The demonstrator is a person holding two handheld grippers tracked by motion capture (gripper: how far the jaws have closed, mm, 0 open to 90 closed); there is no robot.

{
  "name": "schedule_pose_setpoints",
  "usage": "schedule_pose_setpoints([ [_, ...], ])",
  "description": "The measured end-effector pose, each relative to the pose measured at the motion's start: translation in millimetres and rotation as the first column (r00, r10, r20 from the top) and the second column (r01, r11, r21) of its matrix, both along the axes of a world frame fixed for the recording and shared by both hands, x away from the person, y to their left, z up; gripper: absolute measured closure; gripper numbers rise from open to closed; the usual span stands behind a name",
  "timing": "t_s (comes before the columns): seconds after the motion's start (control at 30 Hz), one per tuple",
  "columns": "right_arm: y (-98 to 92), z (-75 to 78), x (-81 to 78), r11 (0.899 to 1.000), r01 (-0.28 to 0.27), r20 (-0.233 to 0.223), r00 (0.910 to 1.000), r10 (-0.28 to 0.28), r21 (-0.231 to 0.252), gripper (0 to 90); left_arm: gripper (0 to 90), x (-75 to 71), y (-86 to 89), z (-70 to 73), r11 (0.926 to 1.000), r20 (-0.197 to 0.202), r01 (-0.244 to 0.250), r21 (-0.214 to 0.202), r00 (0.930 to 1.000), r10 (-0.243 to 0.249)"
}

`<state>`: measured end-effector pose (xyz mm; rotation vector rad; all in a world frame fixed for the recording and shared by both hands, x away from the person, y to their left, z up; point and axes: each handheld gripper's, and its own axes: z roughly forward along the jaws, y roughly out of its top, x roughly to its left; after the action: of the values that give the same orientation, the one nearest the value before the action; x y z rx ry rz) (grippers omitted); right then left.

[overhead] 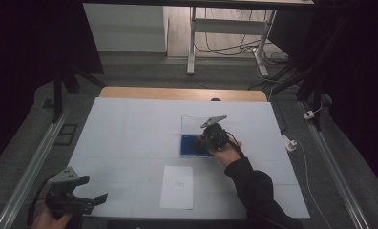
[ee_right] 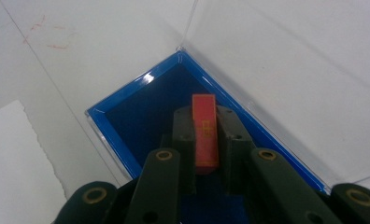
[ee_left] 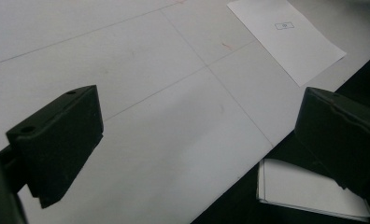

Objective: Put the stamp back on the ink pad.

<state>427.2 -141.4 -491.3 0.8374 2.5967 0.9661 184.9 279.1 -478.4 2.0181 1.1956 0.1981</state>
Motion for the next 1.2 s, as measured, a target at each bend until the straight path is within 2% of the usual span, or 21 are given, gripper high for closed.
schedule_pose_setpoints([
  [0.23,-0.3,-1.4,-0.1,1.000,-0.001,0.004,1.0000,0.001,0.009,76.6,1.3,0.1,0.2,0.0,1.0000,0.000,0.000,-0.002,1.0000,0.000],
  [0.47,-1.2,2.7,-2.4,0.999,0.009,0.025,0.9996,-0.010,0.032,63.6,1.3,-0.1,0.3,0.0,1.0000,0.001,0.001,-0.002,1.0000,-0.001],
  [0.7,-3.8,6.7,-5.8,0.997,0.033,0.025,0.9991,-0.035,0.063,48.8,1.3,-0.1,0.2,0.0,1.0000,0.002,0.001,-0.002,1.0000,-0.001],
  [1.1,-13.3,12.9,-14.6,0.992,0.052,-0.003,0.9986,-0.052,0.119,21.9,1.3,-0.3,0.1,0.0,1.0000,0.001,0.001,-0.002,1.0000,-0.001],
  [1.2,-14.1,14.8,-19.0,0.993,0.056,0.003,0.9984,-0.057,0.108,16.3,1.3,-0.3,0.2,0.0,1.0000,0.001,0.000,-0.003,1.0000,0.000],
])
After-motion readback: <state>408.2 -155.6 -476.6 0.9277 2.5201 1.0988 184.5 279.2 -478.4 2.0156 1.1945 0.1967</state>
